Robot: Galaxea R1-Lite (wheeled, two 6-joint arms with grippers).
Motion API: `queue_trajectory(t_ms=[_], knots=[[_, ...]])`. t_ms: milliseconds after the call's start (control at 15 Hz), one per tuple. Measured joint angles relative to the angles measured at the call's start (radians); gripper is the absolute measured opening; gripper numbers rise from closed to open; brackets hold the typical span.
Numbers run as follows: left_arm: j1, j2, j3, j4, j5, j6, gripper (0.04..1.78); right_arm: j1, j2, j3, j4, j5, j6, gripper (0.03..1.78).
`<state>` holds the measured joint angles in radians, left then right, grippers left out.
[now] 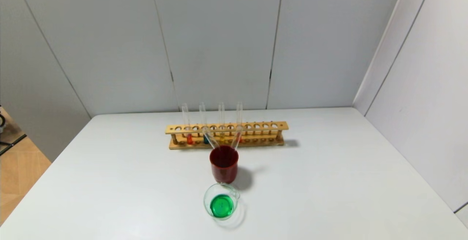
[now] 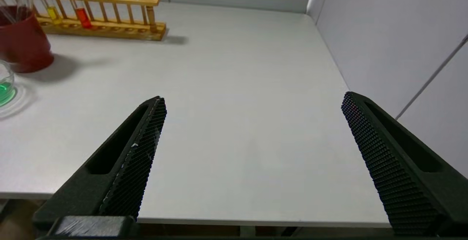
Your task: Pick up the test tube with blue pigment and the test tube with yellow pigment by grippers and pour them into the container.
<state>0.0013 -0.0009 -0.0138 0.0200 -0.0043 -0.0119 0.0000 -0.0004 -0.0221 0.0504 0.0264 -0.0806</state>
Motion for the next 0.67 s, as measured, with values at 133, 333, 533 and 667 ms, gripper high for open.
queue_trajectory(t_ms=[133, 333, 533, 667], knots=[[0.0, 0.0, 0.0, 0.0, 0.0, 0.0, 1.75, 0.0, -0.001, 0.001, -0.003, 0.004, 0.002, 1.75], [0.0, 0.0, 0.0, 0.0, 0.001, 0.0, 1.75, 0.0, -0.001, 0.005, -0.007, 0.002, 0.007, 1.75], [0.0, 0.0, 0.0, 0.0, 0.001, 0.001, 1.75, 0.0, -0.001, 0.005, -0.008, -0.005, 0.013, 1.75], [0.0, 0.0, 0.0, 0.0, 0.0, 0.001, 1.75, 0.0, -0.001, 0.005, -0.006, -0.007, 0.013, 1.75]])
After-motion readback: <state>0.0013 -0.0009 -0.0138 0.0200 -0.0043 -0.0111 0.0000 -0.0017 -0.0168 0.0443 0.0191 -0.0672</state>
